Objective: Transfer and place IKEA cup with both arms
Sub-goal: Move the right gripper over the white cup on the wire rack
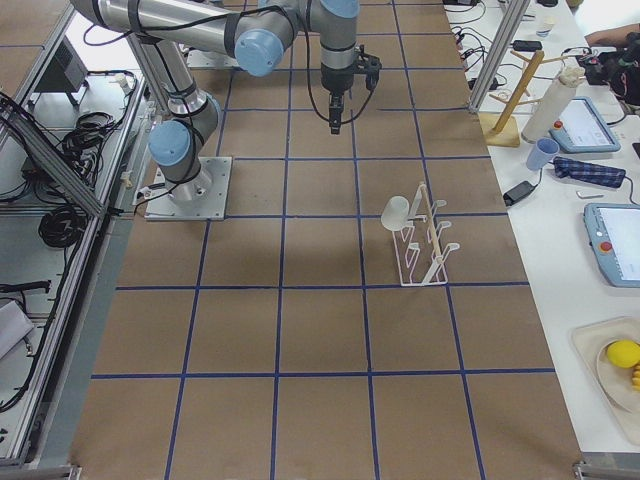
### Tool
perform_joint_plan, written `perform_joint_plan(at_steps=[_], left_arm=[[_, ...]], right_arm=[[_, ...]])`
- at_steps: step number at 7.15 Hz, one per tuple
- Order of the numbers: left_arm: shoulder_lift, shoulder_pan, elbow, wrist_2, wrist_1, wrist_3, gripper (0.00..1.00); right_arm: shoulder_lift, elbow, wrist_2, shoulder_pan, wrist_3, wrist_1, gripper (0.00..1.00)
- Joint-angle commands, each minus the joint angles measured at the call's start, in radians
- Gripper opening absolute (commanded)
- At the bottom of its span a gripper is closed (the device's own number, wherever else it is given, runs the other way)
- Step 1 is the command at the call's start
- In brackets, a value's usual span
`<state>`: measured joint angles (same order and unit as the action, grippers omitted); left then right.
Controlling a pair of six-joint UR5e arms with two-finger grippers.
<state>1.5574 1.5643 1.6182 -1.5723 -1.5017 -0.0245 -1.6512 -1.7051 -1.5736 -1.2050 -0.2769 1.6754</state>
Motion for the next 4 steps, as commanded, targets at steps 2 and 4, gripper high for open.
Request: perform_joint_plan(at_steps=[2,4], left_arm=[[-0.002,0.000,-0.001,0.000,-0.002,0.000,1.00],[0.000,-0.001,-0.003,0.000,0.000,0.000,1.00]], right_arm=[[0.169,0.007,0.013,0.089,-0.193,0.217,1.00],[0.260,0.007,0.015,0.125,-0.289,0.364,1.00]])
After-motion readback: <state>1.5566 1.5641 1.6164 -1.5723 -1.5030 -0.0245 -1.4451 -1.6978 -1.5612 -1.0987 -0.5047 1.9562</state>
